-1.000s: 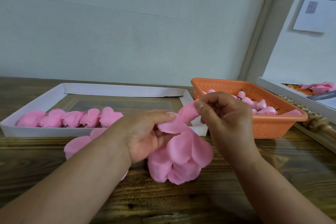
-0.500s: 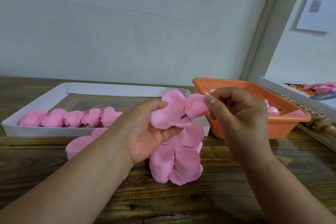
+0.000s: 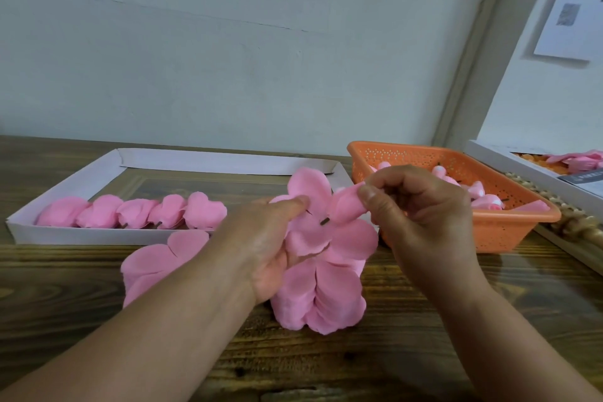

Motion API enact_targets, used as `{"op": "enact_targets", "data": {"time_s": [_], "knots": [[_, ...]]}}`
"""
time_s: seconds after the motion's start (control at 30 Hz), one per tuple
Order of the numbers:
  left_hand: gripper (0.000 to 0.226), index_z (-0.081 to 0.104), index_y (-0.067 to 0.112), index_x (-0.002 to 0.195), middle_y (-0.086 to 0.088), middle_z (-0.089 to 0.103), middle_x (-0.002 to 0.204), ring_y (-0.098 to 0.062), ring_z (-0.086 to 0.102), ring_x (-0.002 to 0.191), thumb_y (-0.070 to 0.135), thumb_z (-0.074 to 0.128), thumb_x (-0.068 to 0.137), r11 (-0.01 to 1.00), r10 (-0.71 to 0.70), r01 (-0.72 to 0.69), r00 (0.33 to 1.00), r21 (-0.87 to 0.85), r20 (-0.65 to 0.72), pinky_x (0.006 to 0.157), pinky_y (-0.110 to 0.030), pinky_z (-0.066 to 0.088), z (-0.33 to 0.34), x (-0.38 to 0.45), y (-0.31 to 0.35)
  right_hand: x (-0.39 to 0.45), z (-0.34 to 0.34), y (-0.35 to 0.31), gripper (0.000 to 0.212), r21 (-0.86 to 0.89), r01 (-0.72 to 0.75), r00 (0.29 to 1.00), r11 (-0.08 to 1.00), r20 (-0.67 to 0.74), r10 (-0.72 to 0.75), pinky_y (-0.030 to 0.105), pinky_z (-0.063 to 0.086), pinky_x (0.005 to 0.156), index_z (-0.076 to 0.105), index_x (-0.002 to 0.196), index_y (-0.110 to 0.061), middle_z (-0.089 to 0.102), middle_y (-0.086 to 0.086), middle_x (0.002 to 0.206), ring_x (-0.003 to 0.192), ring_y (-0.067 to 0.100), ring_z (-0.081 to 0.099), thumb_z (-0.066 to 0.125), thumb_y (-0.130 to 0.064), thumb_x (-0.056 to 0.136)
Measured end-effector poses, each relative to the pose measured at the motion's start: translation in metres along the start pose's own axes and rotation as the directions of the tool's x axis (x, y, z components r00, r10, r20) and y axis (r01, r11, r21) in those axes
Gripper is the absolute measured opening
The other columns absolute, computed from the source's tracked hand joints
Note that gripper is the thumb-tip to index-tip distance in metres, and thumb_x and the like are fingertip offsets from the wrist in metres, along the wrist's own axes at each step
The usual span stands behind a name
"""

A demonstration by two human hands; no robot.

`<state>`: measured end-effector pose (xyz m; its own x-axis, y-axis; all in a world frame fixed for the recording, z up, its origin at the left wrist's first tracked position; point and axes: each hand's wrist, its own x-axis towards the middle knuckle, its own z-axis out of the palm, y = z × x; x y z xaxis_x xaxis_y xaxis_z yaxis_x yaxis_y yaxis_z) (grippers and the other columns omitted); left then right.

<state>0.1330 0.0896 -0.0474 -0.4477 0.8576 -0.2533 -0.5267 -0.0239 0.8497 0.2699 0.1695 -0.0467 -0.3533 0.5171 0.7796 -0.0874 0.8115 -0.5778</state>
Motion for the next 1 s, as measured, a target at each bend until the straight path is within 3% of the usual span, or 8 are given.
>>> {"op": "enact_targets", "data": {"time_s": [0.07, 0.17, 0.3, 0.4, 0.5, 0.7, 0.87, 1.0], "knots": [[0.010, 0.060, 0.007, 0.098, -0.007, 0.072, 0.063, -0.018, 0.069, 0.052, 0.010, 0.063, 0.089, 0.998, 0.022, -0.022, 1.000, 0.054, -0.008, 0.053, -0.040, 0.059, 0.000, 0.000, 0.000, -0.002, 0.001, -0.001, 0.013, -0.058, 0.046, 0.999, 0.997, 0.029, -0.044, 0.012, 0.040, 0.056, 0.063, 0.071, -0.019, 0.060, -0.005, 0.065, 0.058, 0.005, 0.050, 0.063, -0.010, 0.080], [0.005, 0.063, 0.007, 0.092, -0.008, 0.071, 0.062, -0.019, 0.068, 0.055, 0.012, 0.062, 0.090, 0.991, 0.059, -0.058, 0.998, 0.121, -0.007, 0.058, -0.040, 0.060, 0.000, 0.000, -0.001, -0.006, 0.003, -0.004, 0.008, -0.189, 0.154, 0.986, 0.970, 0.088, -0.139, 0.006, 0.036, 0.058, 0.065, 0.073, -0.010, 0.059, -0.005, 0.065, 0.062, 0.003, 0.050, 0.063, -0.006, 0.079], [0.011, 0.068, 0.009, 0.091, -0.009, 0.071, 0.072, -0.021, 0.068, 0.065, 0.018, 0.061, 0.090, 0.949, 0.159, -0.159, 0.987, 0.272, 0.019, 0.059, -0.034, 0.054, 0.000, 0.001, -0.006, -0.005, 0.005, -0.004, 0.009, -0.295, 0.280, 0.953, 0.914, 0.203, -0.226, 0.016, 0.040, 0.058, 0.066, 0.072, -0.004, 0.061, -0.001, 0.068, 0.063, 0.006, 0.048, 0.063, -0.004, 0.081], [0.021, 0.073, 0.012, 0.083, -0.011, 0.074, 0.079, -0.028, 0.071, 0.078, 0.024, 0.059, 0.092, 0.887, 0.241, -0.241, 0.969, 0.394, 0.049, 0.077, -0.044, 0.057, 0.002, -0.001, -0.008, -0.005, 0.005, -0.004, 0.009, -0.317, 0.330, 0.933, 0.889, 0.256, -0.255, 0.020, 0.041, 0.058, 0.066, 0.073, -0.006, 0.057, -0.005, 0.070, 0.063, 0.006, 0.047, 0.062, -0.005, 0.082], [0.029, 0.071, 0.009, 0.076, -0.014, 0.073, 0.080, -0.035, 0.070, 0.086, 0.026, 0.056, 0.093, 0.837, 0.292, -0.295, 0.953, 0.461, 0.079, 0.089, -0.054, 0.052, 0.004, -0.006, -0.008, -0.006, 0.006, -0.003, 0.014, -0.317, 0.410, 0.896, 0.855, 0.314, -0.314, 0.037, 0.045, 0.052, 0.066, 0.074, -0.002, 0.060, 0.005, 0.070, 0.062, 0.018, 0.054, 0.059, -0.005, 0.086], [0.012, 0.071, 0.016, 0.082, -0.013, 0.073, 0.085, -0.036, 0.068, 0.090, 0.020, 0.063, 0.088, 0.851, 0.305, -0.280, 0.952, 0.444, 0.016, 0.090, -0.057, 0.050, 0.003, -0.007, -0.003, -0.009, 0.011, -0.006, 0.010, -0.388, 0.579, 0.810, 0.717, 0.370, -0.455, 0.041, 0.043, 0.046, 0.068, 0.077, 0.002, 0.060, 0.013, 0.068, 0.055, 0.030, 0.055, 0.060, 0.005, 0.083], [0.010, 0.069, 0.013, 0.079, -0.016, 0.070, 0.083, -0.037, 0.067, 0.086, 0.014, 0.063, 0.087, 0.859, 0.301, -0.286, 0.953, 0.425, 0.033, 0.089, -0.059, 0.050, 0.001, -0.004, -0.002, -0.009, 0.011, -0.005, 0.011, -0.328, 0.543, 0.833, 0.773, 0.329, -0.446, 0.041, 0.044, 0.048, 0.068, 0.078, 0.002, 0.062, 0.012, 0.071, 0.059, 0.029, 0.057, 0.059, 0.003, 0.084], [0.007, 0.067, 0.017, 0.088, -0.010, 0.070, 0.084, -0.029, 0.067, 0.084, 0.017, 0.060, 0.090, 0.859, 0.293, -0.300, 0.953, 0.414, 0.080, 0.085, -0.049, 0.055, 0.001, -0.002, -0.004, -0.009, 0.011, -0.003, 0.014, -0.311, 0.522, 0.846, 0.794, 0.310, -0.434, 0.040, 0.046, 0.051, 0.068, 0.079, 0.002, 0.063, 0.010, 0.074, 0.062, 0.025, 0.058, 0.057, -0.003, 0.086]]}}
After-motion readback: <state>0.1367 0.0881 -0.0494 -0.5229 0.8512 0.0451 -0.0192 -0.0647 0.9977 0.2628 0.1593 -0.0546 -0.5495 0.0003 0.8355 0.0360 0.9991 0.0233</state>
